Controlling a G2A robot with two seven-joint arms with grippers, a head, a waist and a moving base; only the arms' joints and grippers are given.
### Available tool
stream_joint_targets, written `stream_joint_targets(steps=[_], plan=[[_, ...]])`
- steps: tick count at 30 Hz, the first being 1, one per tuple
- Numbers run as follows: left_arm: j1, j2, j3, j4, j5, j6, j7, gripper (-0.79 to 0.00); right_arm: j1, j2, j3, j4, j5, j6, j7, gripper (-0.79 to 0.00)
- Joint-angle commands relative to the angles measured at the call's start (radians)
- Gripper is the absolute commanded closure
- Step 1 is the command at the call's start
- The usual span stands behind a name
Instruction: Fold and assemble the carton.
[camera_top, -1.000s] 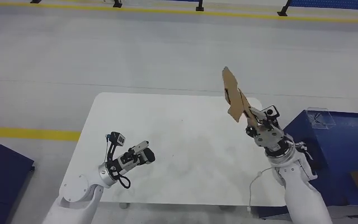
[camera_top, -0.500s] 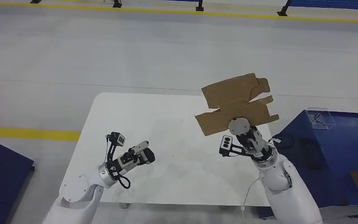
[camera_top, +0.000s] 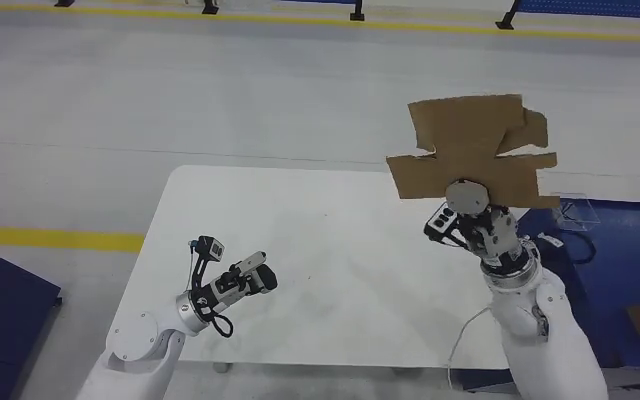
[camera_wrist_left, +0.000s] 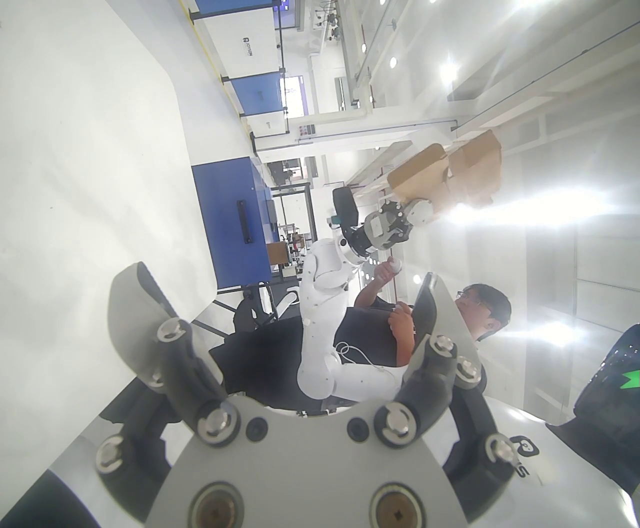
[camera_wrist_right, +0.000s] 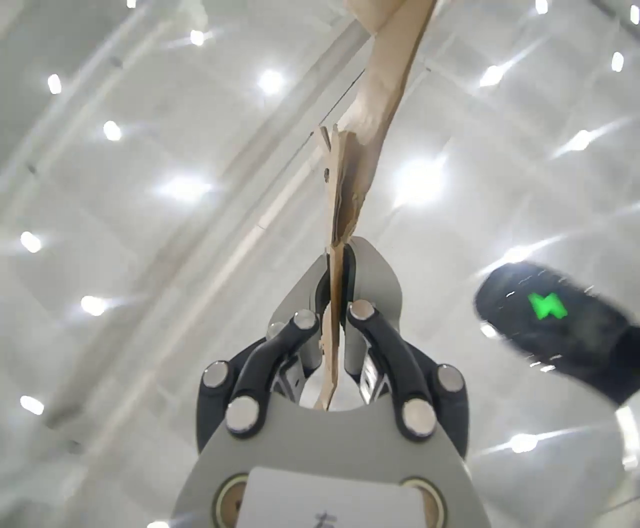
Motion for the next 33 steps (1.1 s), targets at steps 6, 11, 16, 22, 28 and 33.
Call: stream_joint_targets(steps=[6, 11, 16, 22, 28, 33], plan=[[0.0, 0.0, 0.0, 0.0, 0.0, 0.0, 0.0, -0.785, -0.026, 0.007, -0.024, 0.086, -0.945, -0.561, 0.376, 0.0], [0.0, 0.0, 0.0, 0.0, 0.0, 0.0, 0.0, -0.785, -0.026, 0.007, -0.063, 0.133, -1.118, -0.651, 0.343, 0.0], [0.0, 0.0, 0.0, 0.0, 0.0, 0.0, 0.0, -0.785, -0.027, 0.005, -0.08, 0.147, -1.107, -0.61, 0.318, 0.0], [0.0, 0.0, 0.0, 0.0, 0.0, 0.0, 0.0, -0.785, -0.027, 0.005, -0.08, 0.147, -1.107, -0.61, 0.318, 0.0], [0.0, 0.0, 0.0, 0.0, 0.0, 0.0, 0.0, -0.785, -0.024, 0.006, -0.079, 0.139, -1.146, -0.621, 0.305, 0.0], [-0.018, 0.014, -0.064, -0.01, -0.026, 0.011, -0.083, -0.785, 0.013, 0.014, -0.132, 0.149, -1.461, -0.65, 0.3, 0.0]])
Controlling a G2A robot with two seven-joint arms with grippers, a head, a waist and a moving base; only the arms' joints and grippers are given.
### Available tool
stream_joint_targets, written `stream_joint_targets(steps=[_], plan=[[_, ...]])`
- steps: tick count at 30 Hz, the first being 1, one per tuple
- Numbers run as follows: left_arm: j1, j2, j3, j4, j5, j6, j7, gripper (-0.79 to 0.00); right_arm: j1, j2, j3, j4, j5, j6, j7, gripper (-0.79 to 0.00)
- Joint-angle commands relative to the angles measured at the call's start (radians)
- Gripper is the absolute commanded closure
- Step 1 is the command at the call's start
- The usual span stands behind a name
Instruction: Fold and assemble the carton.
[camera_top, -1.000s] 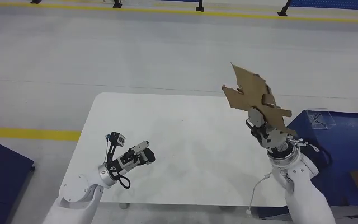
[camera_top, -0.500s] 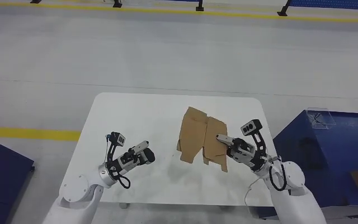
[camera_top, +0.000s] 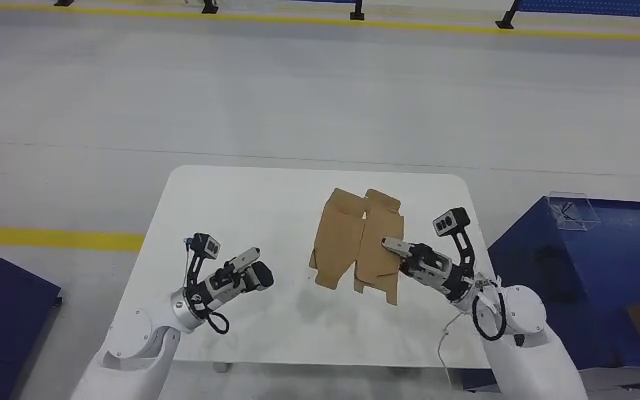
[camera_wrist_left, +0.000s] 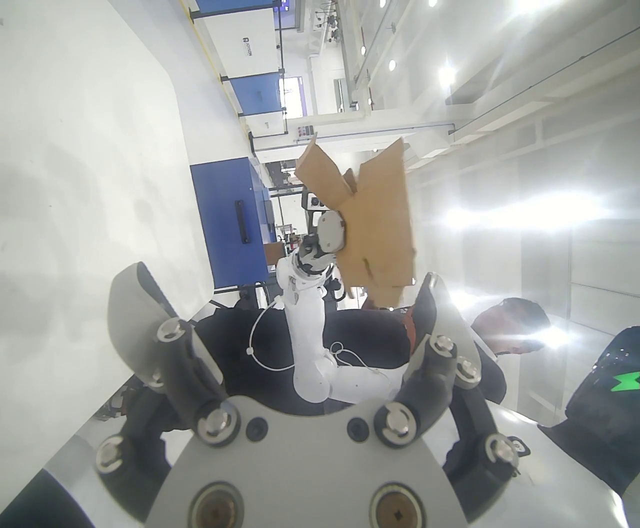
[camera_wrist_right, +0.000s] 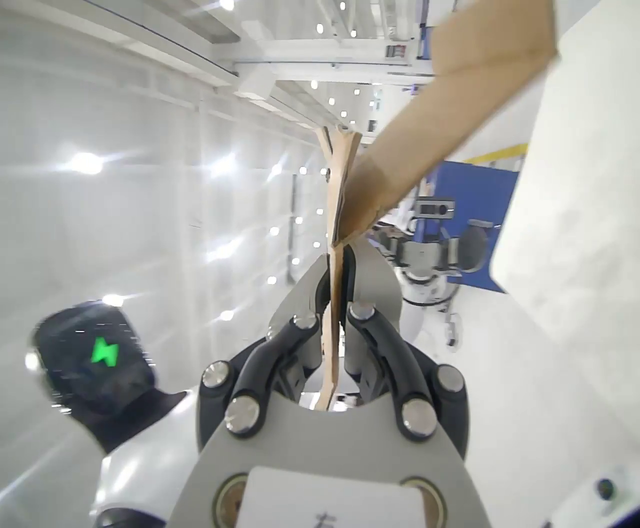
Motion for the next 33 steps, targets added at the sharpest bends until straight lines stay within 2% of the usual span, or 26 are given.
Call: stream_joint_targets(steps=[1, 4, 10, 17, 18, 20, 21, 23, 25, 27, 32, 33], plan=[[-0.006, 0.009, -0.025, -0.019, 0.04, -0.003, -0.061, -0.785, 0.026, 0.003, -0.025, 0.022, -0.162, 0.018, 0.02, 0.0], [-0.014, 0.015, -0.021, -0.045, 0.083, 0.023, -0.096, -0.785, 0.05, 0.003, -0.076, 0.045, -0.272, 0.027, 0.036, 0.0], [-0.058, 0.016, 0.053, -0.044, 0.232, 0.021, -0.094, -0.785, 0.087, -0.001, -0.115, 0.076, -0.231, 0.02, 0.061, 0.0], [-0.102, 0.009, 0.121, -0.009, 0.257, 0.015, -0.062, -0.763, 0.114, -0.001, -0.124, 0.089, -0.177, 0.043, 0.095, 0.0], [-0.106, 0.008, 0.13, -0.008, 0.255, 0.013, -0.064, -0.733, 0.116, -0.001, -0.126, 0.093, -0.162, 0.043, 0.1, 0.0], [-0.114, 0.006, 0.148, -0.004, 0.233, 0.002, -0.077, -0.523, 0.123, -0.001, -0.128, 0.1, -0.152, 0.044, 0.106, 0.0], [-0.118, 0.005, 0.156, -0.001, 0.224, -0.008, -0.083, -0.379, 0.126, -0.001, -0.13, 0.103, -0.145, 0.045, 0.107, 0.0], [-0.127, 0.004, 0.171, 0.007, 0.213, -0.021, -0.092, -0.302, 0.131, -0.002, -0.138, 0.106, -0.139, 0.05, 0.11, 0.0], [-0.131, 0.001, 0.182, 0.014, 0.189, -0.033, -0.089, -0.117, 0.136, -0.003, -0.148, 0.109, -0.139, 0.053, 0.111, 0.0], [-0.139, 0.0, 0.188, 0.027, 0.146, -0.034, -0.099, 0.0, 0.141, -0.003, -0.156, 0.112, -0.14, 0.055, 0.107, 0.0], [-0.161, 0.0, 0.185, 0.072, 0.124, -0.03, -0.089, 0.0, 0.153, -0.004, -0.177, 0.117, -0.149, 0.06, 0.109, 0.0], [-0.162, -0.001, 0.184, 0.078, 0.113, -0.031, -0.08, 0.0, 0.154, -0.005, -0.181, 0.121, -0.133, 0.07, 0.118, -0.179]])
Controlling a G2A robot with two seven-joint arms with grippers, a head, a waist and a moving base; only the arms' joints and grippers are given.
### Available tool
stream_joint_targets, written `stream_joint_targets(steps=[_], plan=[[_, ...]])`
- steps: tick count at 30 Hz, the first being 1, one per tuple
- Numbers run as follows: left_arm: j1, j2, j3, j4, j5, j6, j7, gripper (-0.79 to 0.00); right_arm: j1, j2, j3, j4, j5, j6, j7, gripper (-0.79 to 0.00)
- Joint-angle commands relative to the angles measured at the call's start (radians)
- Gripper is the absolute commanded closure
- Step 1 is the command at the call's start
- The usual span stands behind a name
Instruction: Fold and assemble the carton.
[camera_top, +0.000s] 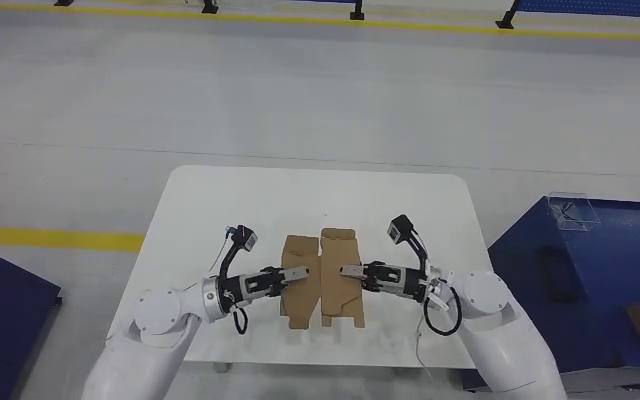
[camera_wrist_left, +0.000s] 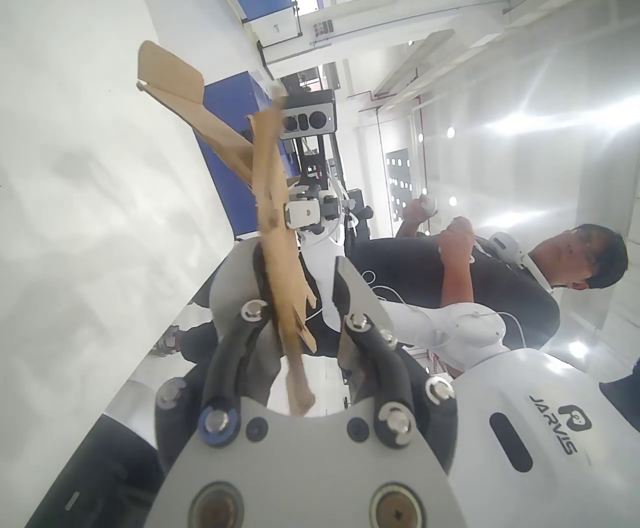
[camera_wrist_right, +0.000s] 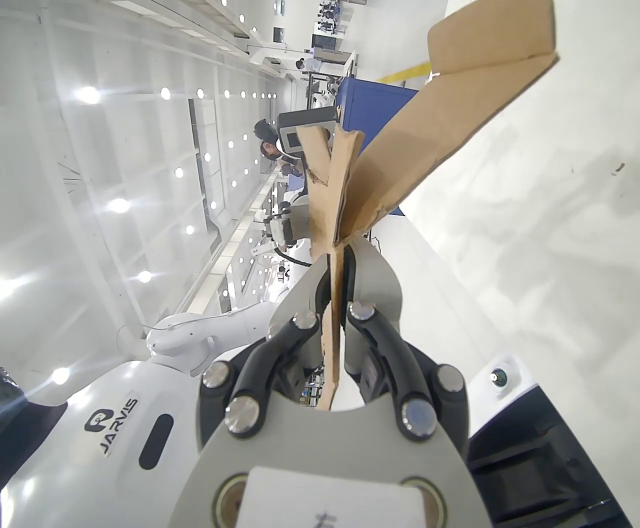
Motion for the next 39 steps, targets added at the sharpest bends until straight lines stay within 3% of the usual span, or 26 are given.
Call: stream_joint_targets(steps=[1, 2, 3, 4, 11, 12, 13, 14, 15, 16, 19, 20, 21, 22, 31, 32, 33, 39], plan=[[-0.003, -0.001, -0.001, 0.011, -0.027, 0.0, 0.011, 0.0, 0.006, 0.0, -0.004, 0.007, 0.023, 0.019, 0.014, -0.299], [-0.006, -0.001, 0.0, 0.015, -0.033, 0.0, 0.002, 0.0, 0.011, 0.0, -0.003, 0.012, 0.023, 0.02, 0.015, -0.363], [-0.009, 0.0, -0.002, 0.02, -0.032, -0.002, -0.001, 0.0, 0.014, 0.0, -0.001, 0.017, 0.023, 0.018, 0.009, -0.6], [-0.011, 0.0, -0.003, 0.023, -0.032, -0.004, -0.003, 0.0, 0.016, 0.0, 0.001, 0.024, 0.03, 0.019, 0.004, -0.785], [-0.005, 0.005, -0.001, 0.0, -0.039, -0.063, -0.058, 0.0, 0.055, -0.008, 0.046, 0.145, 0.271, 0.126, -0.049, -0.785], [-0.002, 0.006, 0.002, -0.005, -0.041, -0.085, -0.077, 0.0, 0.067, -0.01, 0.046, 0.166, 0.297, 0.147, -0.04, -0.742], [0.001, 0.006, 0.0, -0.007, -0.041, -0.111, -0.082, 0.0, 0.078, -0.011, 0.042, 0.182, 0.305, 0.154, -0.033, -0.613], [0.005, 0.006, 0.0, -0.012, -0.044, -0.135, -0.085, 0.0, 0.086, -0.012, 0.036, 0.194, 0.307, 0.156, -0.025, -0.548], [0.01, 0.007, 0.003, -0.019, -0.051, -0.155, -0.094, 0.0, 0.091, -0.013, 0.028, 0.203, 0.307, 0.154, -0.015, -0.388], [0.014, 0.007, 0.0, -0.024, -0.056, -0.176, -0.096, 0.0, 0.095, -0.014, 0.019, 0.208, 0.297, 0.15, -0.005, -0.308], [0.024, 0.01, -0.005, -0.03, -0.051, -0.197, -0.093, 0.0, 0.101, -0.015, -0.003, 0.216, 0.269, 0.134, 0.015, -0.249], [0.026, 0.01, -0.006, -0.031, -0.046, -0.198, -0.089, 0.0, 0.102, -0.015, -0.008, 0.218, 0.262, 0.127, 0.016, -0.148], [0.027, 0.011, -0.004, -0.032, -0.046, -0.195, -0.09, 0.0, 0.103, -0.016, -0.013, 0.219, 0.264, 0.124, 0.019, -0.111], [0.027, 0.012, -0.003, -0.032, -0.047, -0.193, -0.092, 0.0, 0.103, -0.017, -0.017, 0.219, 0.265, 0.121, 0.02, 0.0], [0.029, 0.015, 0.007, -0.031, -0.027, -0.188, -0.074, 0.0, 0.093, -0.017, -0.028, 0.185, 0.264, 0.113, 0.026, 0.0], [0.028, 0.016, 0.008, -0.028, -0.021, -0.182, -0.076, -0.114, 0.091, -0.017, -0.029, 0.184, 0.266, 0.121, 0.024, 0.0], [0.027, 0.016, 0.007, -0.027, -0.016, -0.178, -0.073, -0.785, 0.092, -0.017, -0.03, 0.183, 0.267, 0.136, 0.028, 0.0], [0.027, 0.016, 0.007, -0.027, -0.016, -0.178, -0.073, -0.785, 0.089, -0.016, -0.026, 0.172, 0.256, 0.125, 0.007, 0.0]])
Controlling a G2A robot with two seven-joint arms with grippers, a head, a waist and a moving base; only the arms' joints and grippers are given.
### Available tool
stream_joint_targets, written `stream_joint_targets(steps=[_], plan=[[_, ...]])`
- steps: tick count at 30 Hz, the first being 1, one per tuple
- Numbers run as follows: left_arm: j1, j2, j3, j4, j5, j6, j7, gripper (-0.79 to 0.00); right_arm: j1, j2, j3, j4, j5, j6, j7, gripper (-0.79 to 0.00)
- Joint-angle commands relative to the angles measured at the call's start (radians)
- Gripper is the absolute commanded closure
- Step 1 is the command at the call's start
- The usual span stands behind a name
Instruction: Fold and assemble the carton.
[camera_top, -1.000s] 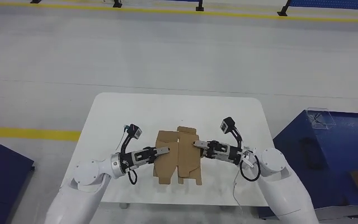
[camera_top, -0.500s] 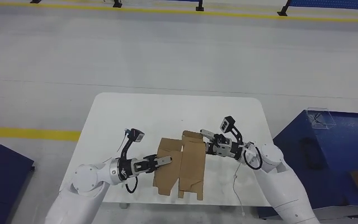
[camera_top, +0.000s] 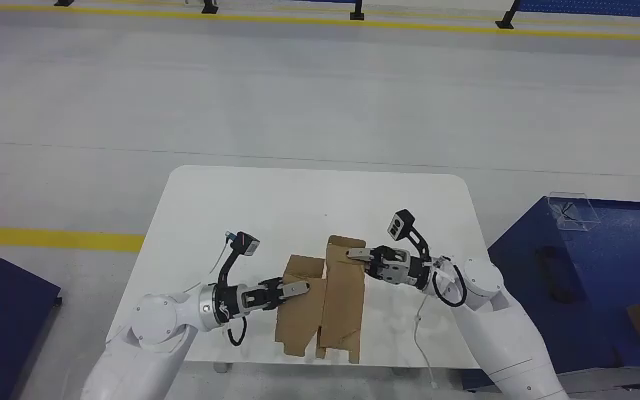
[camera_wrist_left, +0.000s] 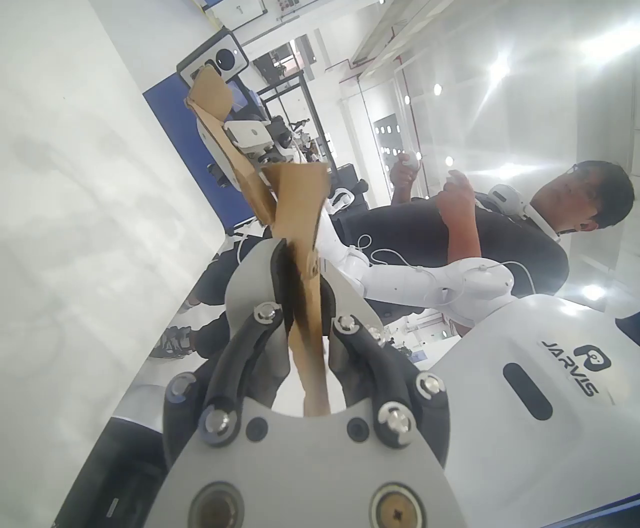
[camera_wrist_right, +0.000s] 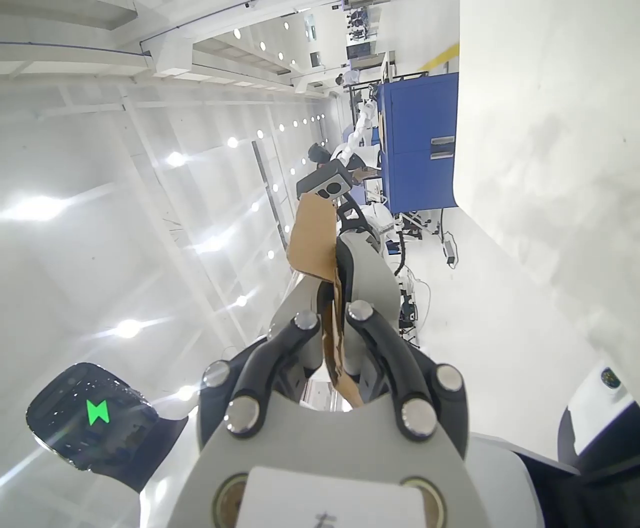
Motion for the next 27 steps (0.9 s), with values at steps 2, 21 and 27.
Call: stream_joint_targets(steps=[2, 21, 27], plan=[[0.0, 0.0, 0.0, 0.0, 0.0, 0.0, 0.0, -0.785, -0.012, 0.004, 0.025, -0.032, -0.041, -0.042, -0.063, 0.0], [-0.021, -0.012, 0.15, -0.137, 0.25, -0.113, 0.112, -0.785, -0.094, 0.012, 0.055, -0.166, -0.037, -0.057, -0.115, 0.0], [-0.057, -0.024, 0.202, -0.114, 0.293, -0.119, 0.173, -0.785, -0.103, 0.007, 0.041, -0.166, 0.057, -0.024, -0.081, 0.0]])
